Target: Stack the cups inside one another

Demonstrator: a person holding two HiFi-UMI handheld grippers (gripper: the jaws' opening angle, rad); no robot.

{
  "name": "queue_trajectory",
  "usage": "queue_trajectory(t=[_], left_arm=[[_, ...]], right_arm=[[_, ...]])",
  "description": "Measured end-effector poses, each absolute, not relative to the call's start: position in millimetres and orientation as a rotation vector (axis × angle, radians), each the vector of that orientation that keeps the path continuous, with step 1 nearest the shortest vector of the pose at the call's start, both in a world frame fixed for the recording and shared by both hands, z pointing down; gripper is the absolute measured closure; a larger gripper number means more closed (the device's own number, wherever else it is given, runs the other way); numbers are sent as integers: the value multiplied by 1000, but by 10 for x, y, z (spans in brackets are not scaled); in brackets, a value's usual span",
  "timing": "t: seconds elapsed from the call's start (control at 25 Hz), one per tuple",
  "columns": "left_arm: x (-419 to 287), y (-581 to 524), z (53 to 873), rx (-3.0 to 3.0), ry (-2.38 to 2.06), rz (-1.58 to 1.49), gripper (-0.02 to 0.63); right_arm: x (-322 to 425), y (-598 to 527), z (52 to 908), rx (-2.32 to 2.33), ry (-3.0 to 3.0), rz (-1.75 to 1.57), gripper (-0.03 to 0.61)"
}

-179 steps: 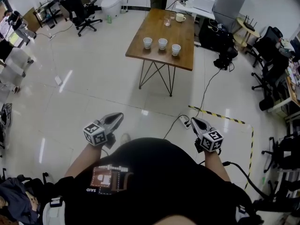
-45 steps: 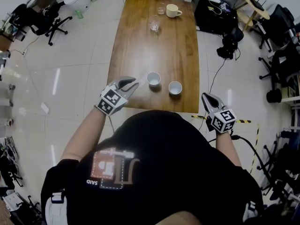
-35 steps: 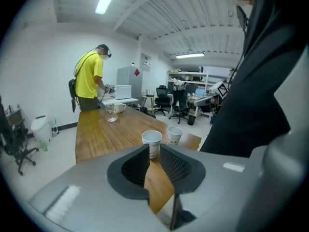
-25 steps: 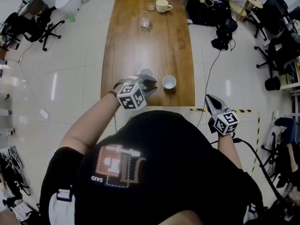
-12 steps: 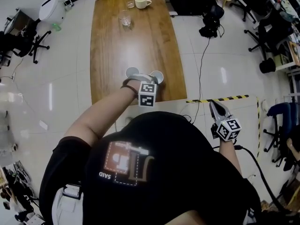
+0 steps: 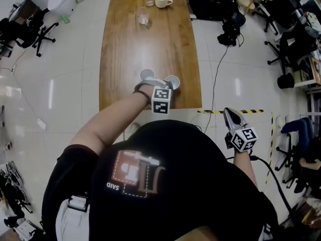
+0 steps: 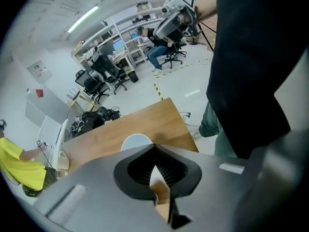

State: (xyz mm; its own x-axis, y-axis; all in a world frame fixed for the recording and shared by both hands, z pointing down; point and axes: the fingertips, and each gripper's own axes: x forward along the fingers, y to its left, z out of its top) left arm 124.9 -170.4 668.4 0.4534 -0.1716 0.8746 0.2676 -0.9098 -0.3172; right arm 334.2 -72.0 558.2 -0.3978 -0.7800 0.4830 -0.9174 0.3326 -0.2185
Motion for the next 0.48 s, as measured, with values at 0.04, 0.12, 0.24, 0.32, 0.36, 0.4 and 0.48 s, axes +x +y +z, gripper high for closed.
queue_trajectory(t=[0.04,0.12,0.24,0.32,0.36,0.4,0.48], left_arm=[[1234,-1710,6580,-2325,-55,-1424,613],[1161,-1759,6333,-2383,9,-1376,613],[921,-1906,5975,-2437,111,-1343,614],[757,-1984,5847,-2427,146,-1348,613],[710,-1985,5837,-2420,141,-1354,612],[692,-1962,5860,-2415,125,-1361,612],[724,-1872,5995,-2400,71,-1380,612]], right_arm=[[3305,-752,5575,1511,-2316,667,565],[3228,-831,5584,1489,-2332,659,565],[3087,-955,5595,1451,-2363,647,563],[2998,-1024,5593,1429,-2381,641,564],[2961,-1053,5593,1420,-2387,638,564],[2926,-1074,5594,1411,-2390,636,564],[2865,-1095,5591,1397,-2395,636,564]])
